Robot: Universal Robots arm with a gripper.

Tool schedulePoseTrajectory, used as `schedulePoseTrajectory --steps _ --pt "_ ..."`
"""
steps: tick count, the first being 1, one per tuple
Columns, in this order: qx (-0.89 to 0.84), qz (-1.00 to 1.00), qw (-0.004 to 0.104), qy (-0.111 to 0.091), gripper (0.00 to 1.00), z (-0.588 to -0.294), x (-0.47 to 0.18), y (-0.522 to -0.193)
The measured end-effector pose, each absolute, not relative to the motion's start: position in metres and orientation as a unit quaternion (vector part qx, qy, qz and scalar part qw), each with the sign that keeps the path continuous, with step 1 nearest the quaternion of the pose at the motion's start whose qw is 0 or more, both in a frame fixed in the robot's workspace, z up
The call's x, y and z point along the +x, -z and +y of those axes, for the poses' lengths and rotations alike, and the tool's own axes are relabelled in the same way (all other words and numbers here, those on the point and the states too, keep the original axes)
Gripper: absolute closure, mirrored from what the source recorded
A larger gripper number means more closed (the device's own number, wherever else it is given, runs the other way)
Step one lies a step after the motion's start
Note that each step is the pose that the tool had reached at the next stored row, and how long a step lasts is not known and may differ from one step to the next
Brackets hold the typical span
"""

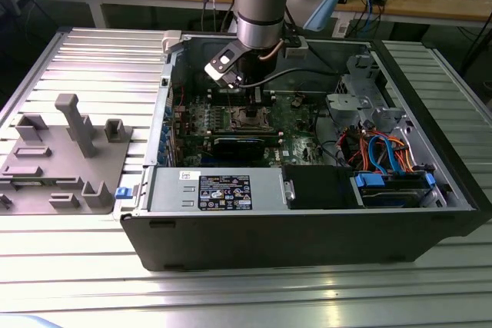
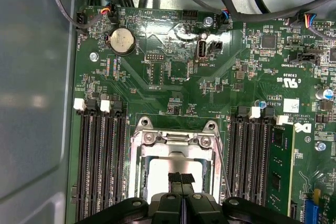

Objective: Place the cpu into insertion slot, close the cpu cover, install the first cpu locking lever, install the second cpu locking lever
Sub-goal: 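Install the first cpu locking lever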

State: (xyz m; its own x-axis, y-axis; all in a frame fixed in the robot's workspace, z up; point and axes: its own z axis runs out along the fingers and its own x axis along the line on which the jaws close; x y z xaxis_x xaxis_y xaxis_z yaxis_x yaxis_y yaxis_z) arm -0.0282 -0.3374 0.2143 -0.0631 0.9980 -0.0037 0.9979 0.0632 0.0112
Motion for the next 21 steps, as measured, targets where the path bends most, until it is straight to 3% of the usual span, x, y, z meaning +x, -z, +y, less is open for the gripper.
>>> schedulePoseTrajectory --steps 21 --pt "0.684 0.729 0.005 -0.003 0.89 -0.337 -0.028 -0.228"
